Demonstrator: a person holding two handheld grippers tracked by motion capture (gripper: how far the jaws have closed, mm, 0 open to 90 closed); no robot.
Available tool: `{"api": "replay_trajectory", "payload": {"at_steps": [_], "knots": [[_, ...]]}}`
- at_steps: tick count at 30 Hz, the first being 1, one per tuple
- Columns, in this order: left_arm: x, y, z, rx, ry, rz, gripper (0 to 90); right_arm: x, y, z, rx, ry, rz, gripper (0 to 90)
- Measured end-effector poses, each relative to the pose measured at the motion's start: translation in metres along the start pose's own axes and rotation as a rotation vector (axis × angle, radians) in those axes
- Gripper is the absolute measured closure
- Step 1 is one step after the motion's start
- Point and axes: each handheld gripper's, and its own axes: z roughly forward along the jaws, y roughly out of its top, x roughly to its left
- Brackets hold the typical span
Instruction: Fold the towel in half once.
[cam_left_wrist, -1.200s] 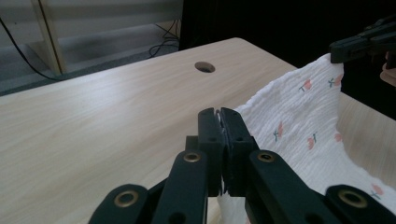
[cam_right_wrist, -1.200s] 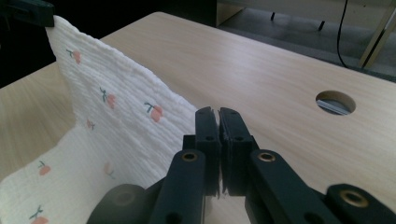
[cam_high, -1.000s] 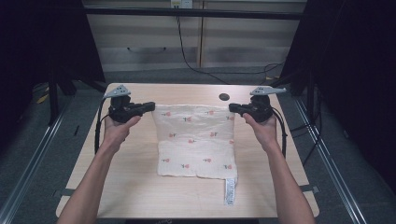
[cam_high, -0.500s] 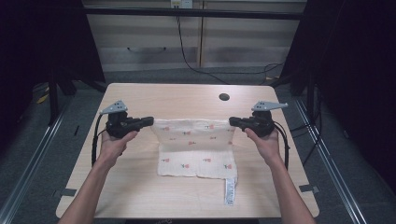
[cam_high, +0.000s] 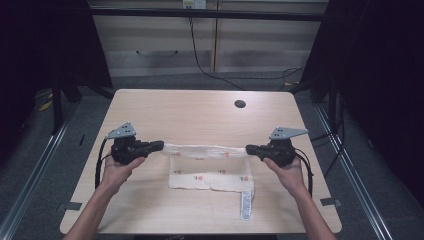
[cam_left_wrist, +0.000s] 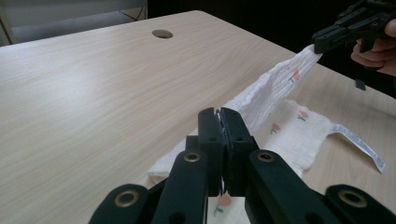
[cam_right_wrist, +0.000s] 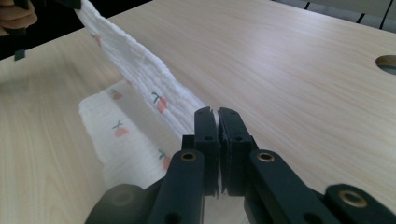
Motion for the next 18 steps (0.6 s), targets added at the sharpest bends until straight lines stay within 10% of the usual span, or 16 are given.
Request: {"api": "replay_trajectory", "payload": {"at_steps": [18], "knots": [[-0.015,-0.053,0.019,0.173,-0.013,0.007,88.1,0.012,-0.055,0.013,0.156,0.031,0.02,85.8]]}}
